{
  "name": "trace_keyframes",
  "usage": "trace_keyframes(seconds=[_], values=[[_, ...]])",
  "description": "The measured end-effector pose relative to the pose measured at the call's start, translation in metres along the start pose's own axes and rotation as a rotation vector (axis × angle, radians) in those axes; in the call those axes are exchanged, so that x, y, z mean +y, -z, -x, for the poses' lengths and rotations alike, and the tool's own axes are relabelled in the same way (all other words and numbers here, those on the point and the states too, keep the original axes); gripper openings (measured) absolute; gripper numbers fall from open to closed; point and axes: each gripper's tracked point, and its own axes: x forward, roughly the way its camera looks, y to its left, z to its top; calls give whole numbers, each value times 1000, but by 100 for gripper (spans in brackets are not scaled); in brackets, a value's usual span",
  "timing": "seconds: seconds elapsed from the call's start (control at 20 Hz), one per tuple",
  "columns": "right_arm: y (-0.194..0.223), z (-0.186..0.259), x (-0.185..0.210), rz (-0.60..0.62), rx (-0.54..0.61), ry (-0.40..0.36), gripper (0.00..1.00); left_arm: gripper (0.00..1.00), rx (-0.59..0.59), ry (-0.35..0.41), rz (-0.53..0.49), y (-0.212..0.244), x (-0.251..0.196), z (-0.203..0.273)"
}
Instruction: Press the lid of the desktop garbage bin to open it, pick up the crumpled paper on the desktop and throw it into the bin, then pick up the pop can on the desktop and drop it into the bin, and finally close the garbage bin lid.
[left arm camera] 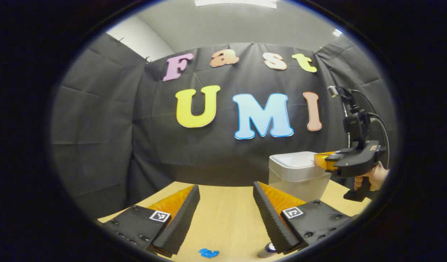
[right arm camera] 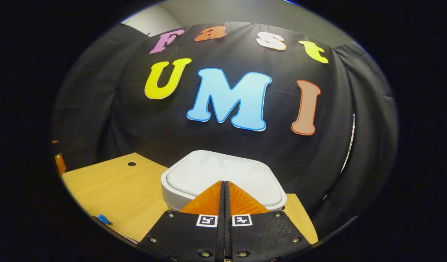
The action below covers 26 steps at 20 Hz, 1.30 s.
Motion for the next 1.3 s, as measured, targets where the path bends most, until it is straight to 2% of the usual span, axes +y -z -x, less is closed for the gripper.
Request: trace_keyframes(seconds=[0.05, 0.1, 0.15, 0.25, 0.35, 0.45, 0.6, 0.65, 1.05, 1.3], values=[[-1, -1, 2, 36, 11, -6, 0, 100, -1, -5, 0, 0, 3, 3], [-10, 1, 5, 17, -2, -16, 0, 96, -4, -11, 3, 0, 5, 5], [-15, 3, 6, -6, -11, -22, 0, 100, -7, -13, 9, 0, 7, 8], [-31, 11, 0, -37, -59, -1, 0, 90, 1, -12, 17, 4, 9, 9], [-40, 19, -5, -19, -97, 29, 0, 92, 17, -20, 20, 11, 16, 11], [-40, 26, -3, -6, -105, 31, 0, 96, 41, -22, 32, 22, 21, 11], [-44, 35, -3, -17, -111, 28, 0, 96, 80, -34, 55, 37, 32, 13], [-43, 40, -3, -29, -114, 27, 0, 100, 89, -37, 63, 41, 34, 15], [-34, 79, 10, -123, -113, 1, 0, 94, 182, -68, 90, 83, 59, 20], [-20, 101, 24, -139, -99, 7, 0, 97, 279, -40, 75, 128, 61, 28]])
